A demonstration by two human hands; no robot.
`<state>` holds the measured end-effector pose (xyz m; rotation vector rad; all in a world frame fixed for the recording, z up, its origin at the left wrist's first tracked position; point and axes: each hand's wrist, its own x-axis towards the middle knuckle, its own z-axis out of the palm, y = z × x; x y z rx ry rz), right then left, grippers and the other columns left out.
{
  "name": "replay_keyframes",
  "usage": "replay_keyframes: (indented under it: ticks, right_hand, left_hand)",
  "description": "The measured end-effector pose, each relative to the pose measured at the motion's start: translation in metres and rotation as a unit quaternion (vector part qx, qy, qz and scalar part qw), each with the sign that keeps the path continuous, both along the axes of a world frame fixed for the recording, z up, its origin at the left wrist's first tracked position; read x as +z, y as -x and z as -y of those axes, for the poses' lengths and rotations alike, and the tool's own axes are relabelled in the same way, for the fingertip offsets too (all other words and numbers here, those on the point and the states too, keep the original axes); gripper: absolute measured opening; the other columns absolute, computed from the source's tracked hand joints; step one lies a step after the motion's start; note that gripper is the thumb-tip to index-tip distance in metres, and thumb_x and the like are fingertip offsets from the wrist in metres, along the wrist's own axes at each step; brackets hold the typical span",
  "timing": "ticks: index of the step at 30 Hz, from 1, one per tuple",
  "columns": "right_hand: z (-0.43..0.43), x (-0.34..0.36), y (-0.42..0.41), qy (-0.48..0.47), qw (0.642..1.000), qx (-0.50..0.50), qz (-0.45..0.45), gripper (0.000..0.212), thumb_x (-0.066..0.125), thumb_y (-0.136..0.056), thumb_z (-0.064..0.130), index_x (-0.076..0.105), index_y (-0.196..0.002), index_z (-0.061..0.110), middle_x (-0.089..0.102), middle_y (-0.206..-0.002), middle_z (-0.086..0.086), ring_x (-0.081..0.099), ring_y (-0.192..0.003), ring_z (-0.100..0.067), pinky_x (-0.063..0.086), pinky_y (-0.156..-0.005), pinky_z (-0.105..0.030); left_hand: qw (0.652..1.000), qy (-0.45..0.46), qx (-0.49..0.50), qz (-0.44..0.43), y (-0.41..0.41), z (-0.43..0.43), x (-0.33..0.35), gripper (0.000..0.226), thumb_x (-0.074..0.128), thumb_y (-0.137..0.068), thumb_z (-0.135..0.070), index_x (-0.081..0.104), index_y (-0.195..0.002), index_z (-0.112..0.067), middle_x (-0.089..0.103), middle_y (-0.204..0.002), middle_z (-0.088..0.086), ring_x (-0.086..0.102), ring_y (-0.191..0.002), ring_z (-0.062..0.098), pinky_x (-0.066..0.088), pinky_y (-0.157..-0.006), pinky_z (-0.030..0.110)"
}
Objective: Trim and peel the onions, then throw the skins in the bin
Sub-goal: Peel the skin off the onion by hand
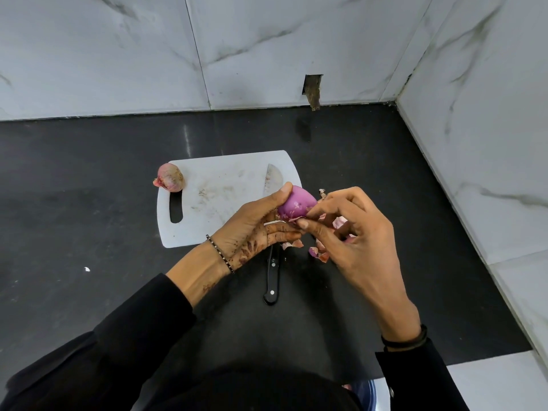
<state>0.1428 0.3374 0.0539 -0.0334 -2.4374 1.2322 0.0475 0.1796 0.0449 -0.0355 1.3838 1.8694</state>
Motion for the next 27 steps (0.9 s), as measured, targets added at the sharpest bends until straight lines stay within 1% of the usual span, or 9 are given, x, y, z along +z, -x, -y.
replay_keyframes:
  ticks: [3,8,11,12,15,19,21,23,27]
  right_hand:
    - [0.0,0.002,0.0,-0.005,1.0,-0.006,0.017,0.013,0.08,-0.086,0.027,0.072,-0.091,0.018,0.062,-0.102,0.008,0.062,-0.099,-0.011,0.052,-0.076,-0.022]
    - [-0.004,0.002,-0.003,0.035,0.998,-0.045,0.033,0.011,0.075,-0.089,0.012,0.067,-0.092,0.018,0.067,-0.096,0.009,0.065,-0.089,-0.012,0.056,-0.066,-0.03]
    - [-0.009,-0.004,-0.003,-0.07,0.992,-0.092,0.042,0.019,0.068,-0.09,0.006,0.069,-0.097,0.024,0.064,-0.097,0.017,0.062,-0.088,-0.007,0.055,-0.071,-0.031]
    - [-0.01,-0.007,-0.004,-0.097,0.988,-0.105,0.052,0.021,0.064,-0.092,0.007,0.07,-0.1,0.026,0.064,-0.097,0.019,0.062,-0.089,-0.006,0.055,-0.073,-0.033]
    - [-0.011,-0.007,-0.004,-0.078,0.989,-0.101,0.076,0.02,0.057,-0.1,0.024,0.069,-0.116,0.026,0.069,-0.101,0.019,0.066,-0.091,-0.003,0.057,-0.078,-0.034]
    - [-0.009,-0.009,-0.003,-0.099,0.994,-0.034,0.043,0.042,0.063,-0.096,0.042,0.065,-0.134,0.025,0.067,-0.12,0.009,0.062,-0.11,-0.006,0.056,-0.087,-0.027]
    - [-0.01,-0.017,-0.004,-0.132,0.991,-0.022,0.021,0.045,0.068,-0.093,0.04,0.064,-0.136,0.026,0.064,-0.128,0.006,0.06,-0.118,-0.012,0.058,-0.086,-0.034]
    - [-0.013,-0.025,-0.006,-0.166,0.985,-0.037,-0.018,0.042,0.072,-0.093,0.031,0.067,-0.134,0.024,0.064,-0.13,0.001,0.06,-0.119,-0.017,0.06,-0.084,-0.04]
    - [-0.015,-0.03,-0.01,-0.145,0.984,-0.048,-0.093,0.024,0.074,-0.091,0.019,0.077,-0.115,0.014,0.069,-0.12,-0.005,0.063,-0.113,-0.017,0.057,-0.089,-0.034]
  left_hand:
    - [1.0,0.006,0.004,-0.001,0.001,0.0,-0.001,0.049,0.067,-0.072,-0.044,0.062,-0.109,-0.011,0.07,-0.105,0.021,0.07,-0.092,0.033,0.056,-0.089,0.046]
    - [1.0,0.012,0.024,-0.012,0.002,-0.002,-0.002,0.047,0.068,-0.069,-0.044,0.062,-0.105,-0.014,0.07,-0.094,0.014,0.072,-0.087,0.032,0.062,-0.075,0.036]
    - [0.999,0.029,0.02,-0.022,0.004,-0.003,-0.004,0.05,0.07,-0.068,-0.047,0.062,-0.105,-0.014,0.072,-0.088,0.013,0.073,-0.085,0.031,0.062,-0.074,0.035]
    - [0.999,0.038,0.016,-0.027,0.004,-0.004,-0.004,0.051,0.07,-0.068,-0.049,0.062,-0.105,-0.013,0.074,-0.084,0.012,0.073,-0.083,0.03,0.062,-0.074,0.034]
    - [0.997,0.071,0.011,-0.038,0.005,-0.007,-0.005,0.056,0.07,-0.066,-0.054,0.064,-0.104,-0.013,0.075,-0.079,0.01,0.073,-0.077,0.028,0.061,-0.068,0.03]
    - [0.995,0.09,0.018,-0.027,0.006,-0.014,-0.004,0.058,0.069,-0.07,-0.056,0.064,-0.105,-0.01,0.072,-0.089,0.018,0.071,-0.072,0.027,0.058,-0.061,0.028]
    - [0.996,0.083,0.02,-0.017,0.006,-0.017,-0.004,0.05,0.069,-0.076,-0.054,0.065,-0.102,-0.011,0.074,-0.082,0.016,0.07,-0.071,0.027,0.058,-0.06,0.029]
    - [0.996,0.083,0.013,-0.006,0.006,-0.019,-0.003,0.048,0.069,-0.077,-0.054,0.065,-0.099,-0.012,0.074,-0.074,0.011,0.069,-0.07,0.026,0.06,-0.061,0.029]
    - [0.996,0.093,0.0,0.013,0.005,-0.022,-0.002,0.048,0.067,-0.078,-0.055,0.063,-0.098,-0.011,0.073,-0.068,0.008,0.069,-0.067,0.025,0.06,-0.06,0.028]
